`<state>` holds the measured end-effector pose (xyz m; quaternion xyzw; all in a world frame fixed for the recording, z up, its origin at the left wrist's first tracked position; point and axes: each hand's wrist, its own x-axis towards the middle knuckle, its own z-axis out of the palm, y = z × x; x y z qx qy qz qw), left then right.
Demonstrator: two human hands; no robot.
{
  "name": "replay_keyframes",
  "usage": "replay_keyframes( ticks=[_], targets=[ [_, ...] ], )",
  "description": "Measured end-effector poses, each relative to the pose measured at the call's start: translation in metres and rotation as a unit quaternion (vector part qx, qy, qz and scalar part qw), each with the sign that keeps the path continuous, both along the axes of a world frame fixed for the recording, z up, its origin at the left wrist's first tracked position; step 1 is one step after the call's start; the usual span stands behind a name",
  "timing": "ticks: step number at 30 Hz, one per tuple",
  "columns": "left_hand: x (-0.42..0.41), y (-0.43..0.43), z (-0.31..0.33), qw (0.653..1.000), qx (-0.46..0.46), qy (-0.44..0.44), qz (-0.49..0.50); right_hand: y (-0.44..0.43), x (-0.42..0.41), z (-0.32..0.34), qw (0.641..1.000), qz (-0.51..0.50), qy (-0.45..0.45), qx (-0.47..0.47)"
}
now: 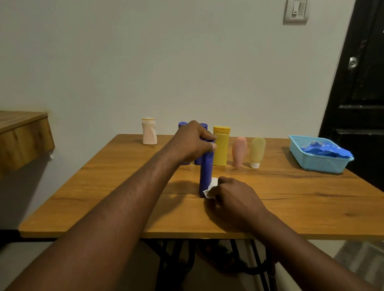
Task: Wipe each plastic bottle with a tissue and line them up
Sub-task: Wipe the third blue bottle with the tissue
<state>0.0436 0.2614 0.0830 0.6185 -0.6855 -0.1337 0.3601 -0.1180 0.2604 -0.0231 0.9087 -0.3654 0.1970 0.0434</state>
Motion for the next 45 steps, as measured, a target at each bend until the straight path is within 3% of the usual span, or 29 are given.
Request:
replay_keyframes(
  ticks=[5, 11, 14, 17, 21, 23, 25, 28, 31, 33, 36, 38, 40, 45],
  targets=[
    [0.001, -0.003, -0.002, 1.0, 0.005, 0.005, -0.002, -0.002, 0.017, -0.009, 0.993, 0.105, 0.017, -0.044],
    [0.001, -0.003, -0.001, 1.0, 0.003, 0.002, -0.005, -0.006, 0.023, -0.008, 0.99, 0.107, 0.062, -0.073],
    [0.002, -0.001, -0.001, 1.0, -0.001, -0.001, -0.005, -0.005, 0.015, -0.008, 0.995, 0.098, 0.016, 0.001],
    [0.003, -0.001, -0.001, 1.0, -0.005, 0.0, -0.01, -0.014, -0.001, -0.009, 0.994, 0.01, -0.083, 0.077],
    [0.003, -0.001, -0.001, 1.0, -0.003, 0.004, -0.008, -0.032, -0.003, -0.011, 0.963, -0.061, -0.156, 0.211],
    [0.003, -0.002, -0.002, 1.0, 0.0, 0.008, -0.006, -0.034, 0.004, -0.014, 0.957, -0.061, -0.152, 0.239],
    [0.004, -0.001, -0.002, 1.0, -0.001, 0.011, -0.005, -0.032, 0.007, -0.017, 0.949, -0.057, -0.206, 0.234],
    [0.004, 0.0, -0.003, 1.0, -0.004, 0.015, -0.005, -0.028, 0.008, -0.021, 0.896, -0.058, -0.388, 0.207],
    [0.002, 0.0, -0.003, 1.0, -0.004, 0.018, -0.005, -0.026, 0.019, -0.018, 0.809, -0.126, -0.498, 0.287],
    [0.003, -0.001, -0.003, 1.0, -0.006, 0.019, -0.001, -0.024, 0.028, -0.015, 0.798, -0.125, -0.479, 0.344],
    [0.004, -0.002, -0.004, 1.0, -0.009, 0.021, 0.001, -0.013, 0.036, -0.008, 0.862, -0.087, -0.378, 0.327],
    [0.004, -0.002, -0.005, 1.0, -0.01, 0.022, 0.0, -0.002, 0.037, -0.004, 0.885, -0.079, -0.337, 0.311],
    [0.003, -0.004, -0.006, 1.0, -0.01, 0.023, 0.0, 0.009, 0.037, -0.005, 0.87, -0.068, -0.354, 0.335],
    [0.003, -0.004, -0.006, 1.0, -0.009, 0.028, 0.002, 0.02, 0.046, 0.0, 0.795, -0.071, -0.409, 0.442]
  ],
)
